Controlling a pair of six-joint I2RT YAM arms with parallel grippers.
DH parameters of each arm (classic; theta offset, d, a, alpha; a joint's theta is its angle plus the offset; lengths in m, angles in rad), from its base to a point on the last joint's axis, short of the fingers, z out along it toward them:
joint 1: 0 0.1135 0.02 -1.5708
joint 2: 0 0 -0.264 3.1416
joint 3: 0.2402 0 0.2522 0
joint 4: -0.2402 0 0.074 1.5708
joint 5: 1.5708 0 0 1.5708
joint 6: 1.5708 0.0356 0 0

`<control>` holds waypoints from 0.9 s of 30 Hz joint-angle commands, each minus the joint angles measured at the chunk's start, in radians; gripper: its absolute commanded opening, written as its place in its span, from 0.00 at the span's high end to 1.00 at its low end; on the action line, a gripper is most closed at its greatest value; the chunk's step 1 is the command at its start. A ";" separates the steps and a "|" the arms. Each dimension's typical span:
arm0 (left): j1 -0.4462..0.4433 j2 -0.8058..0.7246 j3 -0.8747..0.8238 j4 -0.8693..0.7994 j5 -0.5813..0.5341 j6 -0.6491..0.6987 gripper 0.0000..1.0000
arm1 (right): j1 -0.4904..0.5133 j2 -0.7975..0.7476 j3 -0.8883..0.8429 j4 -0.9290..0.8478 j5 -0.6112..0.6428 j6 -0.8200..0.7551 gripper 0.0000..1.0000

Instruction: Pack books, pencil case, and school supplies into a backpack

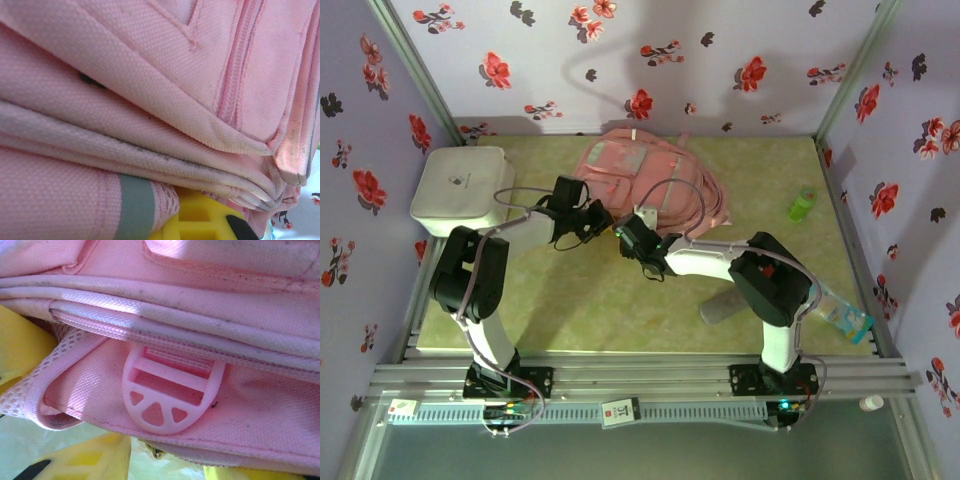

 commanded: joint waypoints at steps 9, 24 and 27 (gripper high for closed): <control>-0.019 -0.011 0.047 0.051 0.081 0.032 1.00 | 0.007 0.028 0.046 -0.043 0.122 -0.031 0.72; -0.019 -0.018 0.045 0.047 0.067 0.032 1.00 | 0.006 0.035 0.077 -0.102 0.134 -0.041 0.87; -0.012 -0.021 0.040 0.043 0.043 0.041 1.00 | 0.006 0.006 0.050 -0.122 0.148 -0.034 0.91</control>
